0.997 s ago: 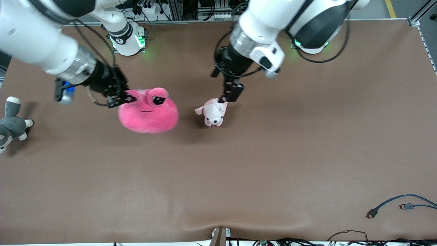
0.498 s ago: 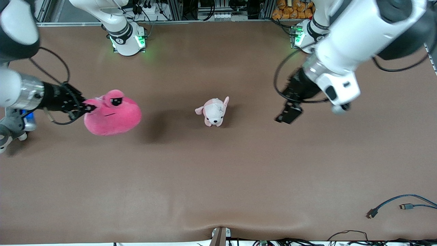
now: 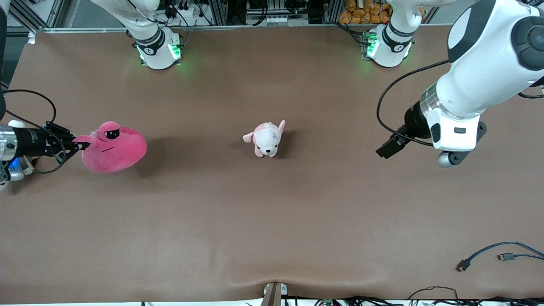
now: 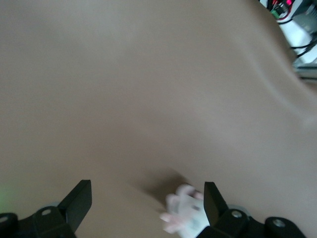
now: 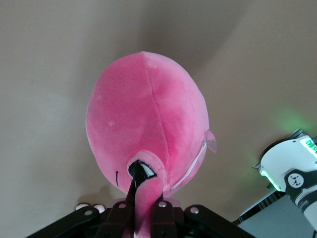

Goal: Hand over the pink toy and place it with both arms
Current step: 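Carry the pink toy with the right gripper while the left gripper withdraws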

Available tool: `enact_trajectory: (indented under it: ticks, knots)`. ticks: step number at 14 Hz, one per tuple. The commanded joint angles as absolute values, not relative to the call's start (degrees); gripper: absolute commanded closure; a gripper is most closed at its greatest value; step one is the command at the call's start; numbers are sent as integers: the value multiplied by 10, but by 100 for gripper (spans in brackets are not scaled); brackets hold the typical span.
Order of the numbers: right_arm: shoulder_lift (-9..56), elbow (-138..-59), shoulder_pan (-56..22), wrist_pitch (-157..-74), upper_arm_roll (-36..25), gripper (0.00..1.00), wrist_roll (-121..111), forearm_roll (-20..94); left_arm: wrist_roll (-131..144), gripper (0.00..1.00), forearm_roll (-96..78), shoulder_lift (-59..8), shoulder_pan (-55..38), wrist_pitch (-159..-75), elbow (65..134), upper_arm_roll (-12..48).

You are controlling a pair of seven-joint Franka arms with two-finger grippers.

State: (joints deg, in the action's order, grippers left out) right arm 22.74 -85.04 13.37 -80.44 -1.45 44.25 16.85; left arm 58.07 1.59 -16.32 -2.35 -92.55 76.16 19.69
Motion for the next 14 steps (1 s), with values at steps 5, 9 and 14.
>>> enact_trajectory:
  ticks: [5, 9, 14]
  knots:
    - [293, -843, 196, -795, -2, 100, 420, 234, 376, 0, 80, -125, 37, -839, 764, 206]
    - [329, -855, 224, -799, -2, 100, 354, 243, 234, 0, 75, -34, 28, -880, 877, 143]
    - [345, -857, 225, -798, -2, 100, 331, 247, 196, 0, 3, 67, -21, -910, 983, 19]
